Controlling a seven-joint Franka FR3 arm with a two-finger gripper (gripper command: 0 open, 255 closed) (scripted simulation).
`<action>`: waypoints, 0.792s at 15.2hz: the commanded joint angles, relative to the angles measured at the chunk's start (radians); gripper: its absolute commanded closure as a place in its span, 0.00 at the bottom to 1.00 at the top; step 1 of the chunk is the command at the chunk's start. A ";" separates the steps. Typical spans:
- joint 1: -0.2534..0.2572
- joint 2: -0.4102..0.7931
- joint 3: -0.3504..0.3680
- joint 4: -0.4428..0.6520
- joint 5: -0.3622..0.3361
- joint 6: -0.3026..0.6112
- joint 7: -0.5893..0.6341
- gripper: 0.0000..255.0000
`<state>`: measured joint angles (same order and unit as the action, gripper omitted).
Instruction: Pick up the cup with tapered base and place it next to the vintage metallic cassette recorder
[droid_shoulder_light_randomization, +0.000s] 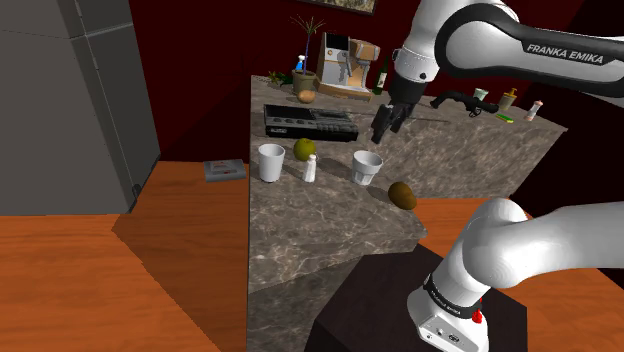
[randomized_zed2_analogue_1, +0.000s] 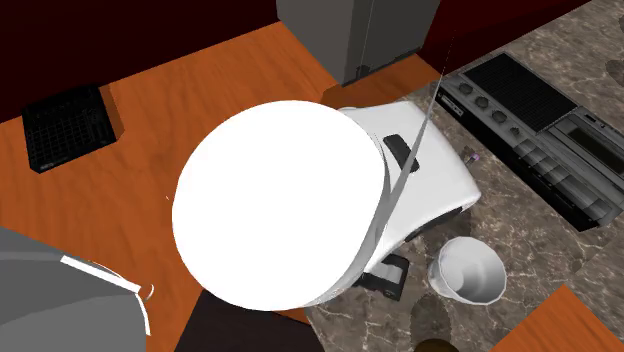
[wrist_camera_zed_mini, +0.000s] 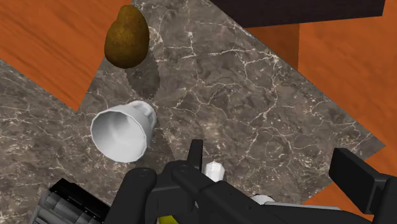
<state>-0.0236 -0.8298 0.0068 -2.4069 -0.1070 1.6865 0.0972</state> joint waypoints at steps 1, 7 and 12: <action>0.000 0.000 0.000 0.000 0.000 0.000 0.000 0.00; 0.005 0.220 0.031 0.053 0.006 0.154 0.049 0.00; 0.005 0.413 0.055 0.135 0.000 0.254 0.089 0.00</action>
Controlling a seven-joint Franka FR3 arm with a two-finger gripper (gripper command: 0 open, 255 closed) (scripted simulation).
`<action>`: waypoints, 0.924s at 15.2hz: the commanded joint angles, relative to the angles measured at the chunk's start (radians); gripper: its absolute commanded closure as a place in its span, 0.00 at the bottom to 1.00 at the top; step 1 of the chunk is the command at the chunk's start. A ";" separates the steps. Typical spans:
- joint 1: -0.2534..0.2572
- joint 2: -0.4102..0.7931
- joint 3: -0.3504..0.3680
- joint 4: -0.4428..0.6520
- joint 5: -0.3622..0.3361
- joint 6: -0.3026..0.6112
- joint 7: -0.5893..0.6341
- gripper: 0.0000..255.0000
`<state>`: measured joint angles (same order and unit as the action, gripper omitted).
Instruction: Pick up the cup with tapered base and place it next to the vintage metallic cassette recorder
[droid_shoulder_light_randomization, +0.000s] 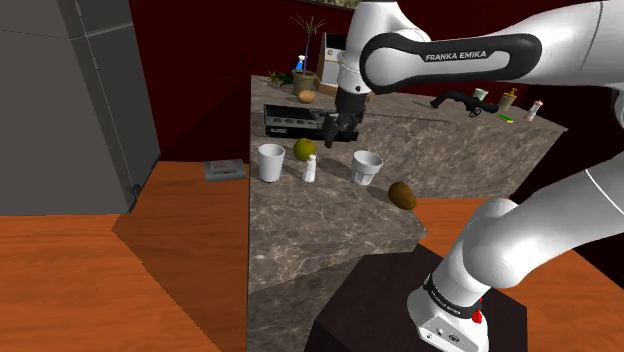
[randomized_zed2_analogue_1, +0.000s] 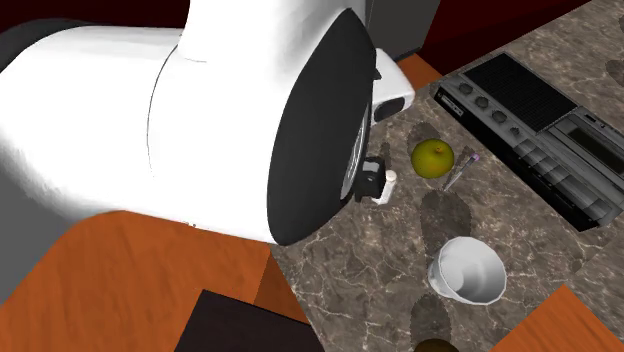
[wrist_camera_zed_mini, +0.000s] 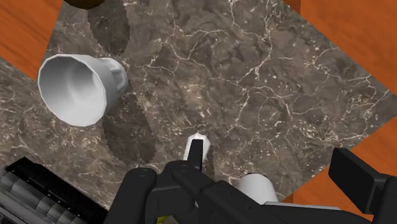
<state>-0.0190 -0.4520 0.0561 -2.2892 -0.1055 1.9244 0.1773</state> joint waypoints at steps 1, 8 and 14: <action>0.001 0.075 0.010 0.038 -0.003 0.033 0.017 0.00; 0.002 0.352 0.038 0.216 -0.032 0.115 0.074 0.00; 0.014 0.594 0.050 0.421 -0.067 0.136 0.117 0.00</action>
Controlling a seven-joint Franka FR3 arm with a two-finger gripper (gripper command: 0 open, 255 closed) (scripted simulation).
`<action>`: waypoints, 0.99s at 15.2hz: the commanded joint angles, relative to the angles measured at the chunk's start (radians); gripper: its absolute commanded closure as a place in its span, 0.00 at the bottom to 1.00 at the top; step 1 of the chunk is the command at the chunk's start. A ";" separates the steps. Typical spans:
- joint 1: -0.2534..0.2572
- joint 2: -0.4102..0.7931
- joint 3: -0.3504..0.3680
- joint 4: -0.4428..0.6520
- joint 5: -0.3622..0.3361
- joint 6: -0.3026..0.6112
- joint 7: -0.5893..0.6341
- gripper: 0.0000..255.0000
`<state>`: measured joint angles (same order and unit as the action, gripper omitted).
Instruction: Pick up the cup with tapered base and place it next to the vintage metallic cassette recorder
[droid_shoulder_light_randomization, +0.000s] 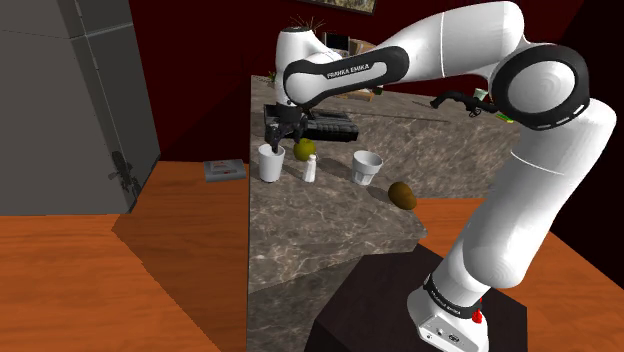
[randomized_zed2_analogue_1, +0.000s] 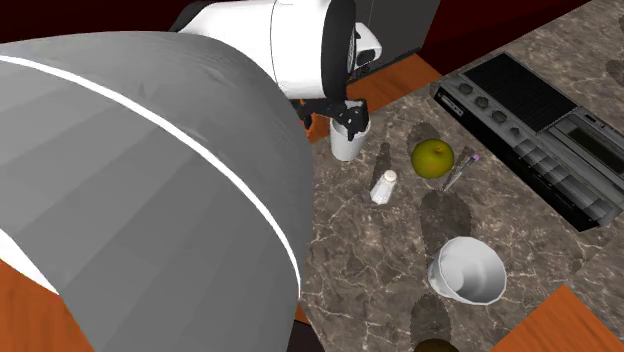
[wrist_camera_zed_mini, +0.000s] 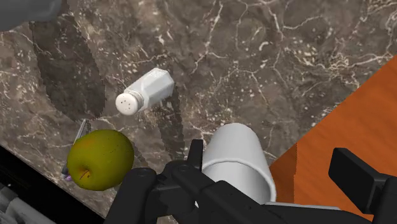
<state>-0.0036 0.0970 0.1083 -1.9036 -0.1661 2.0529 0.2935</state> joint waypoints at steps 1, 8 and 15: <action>0.002 0.086 -0.001 0.075 -0.012 0.007 0.007 0.00; 0.029 0.346 -0.004 0.358 -0.041 -0.030 0.032 0.00; 0.024 0.385 -0.011 0.315 -0.050 0.051 0.038 0.00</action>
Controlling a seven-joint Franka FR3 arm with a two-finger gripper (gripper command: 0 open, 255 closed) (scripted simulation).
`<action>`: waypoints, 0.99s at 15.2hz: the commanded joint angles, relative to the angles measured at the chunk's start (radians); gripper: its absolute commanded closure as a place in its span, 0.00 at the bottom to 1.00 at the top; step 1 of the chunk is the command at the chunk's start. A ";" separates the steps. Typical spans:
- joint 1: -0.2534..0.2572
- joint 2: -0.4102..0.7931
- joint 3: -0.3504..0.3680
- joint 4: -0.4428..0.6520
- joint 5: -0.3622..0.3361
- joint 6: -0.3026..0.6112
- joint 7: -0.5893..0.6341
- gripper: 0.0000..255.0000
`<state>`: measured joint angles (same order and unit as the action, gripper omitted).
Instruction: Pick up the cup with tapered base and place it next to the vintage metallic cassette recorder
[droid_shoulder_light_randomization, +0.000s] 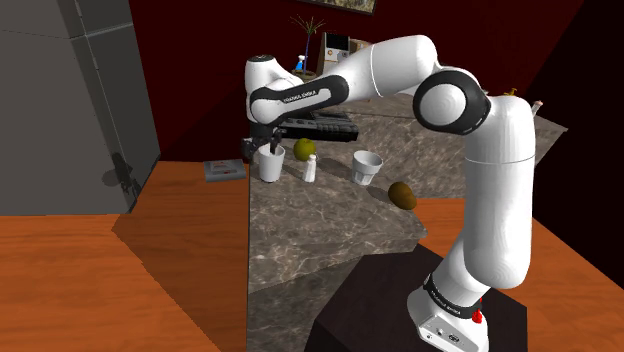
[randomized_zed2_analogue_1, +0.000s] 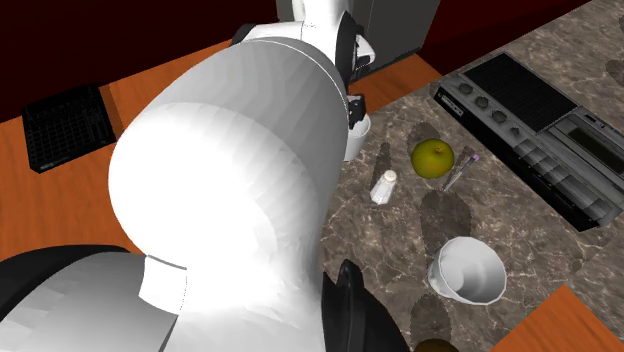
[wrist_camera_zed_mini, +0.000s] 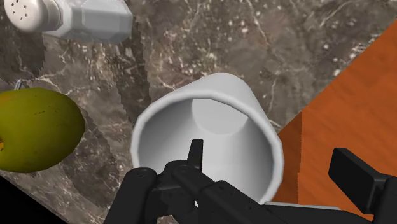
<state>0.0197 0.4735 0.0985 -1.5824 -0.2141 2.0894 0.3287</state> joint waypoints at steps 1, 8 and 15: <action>0.000 0.009 -0.001 -0.006 -0.002 0.015 0.003 0.00; 0.000 0.009 -0.001 -0.006 -0.002 0.015 0.003 0.00; 0.000 0.009 -0.001 -0.006 -0.002 0.015 0.003 1.00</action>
<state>0.0201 0.4825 0.0976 -1.5885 -0.2163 2.1041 0.3316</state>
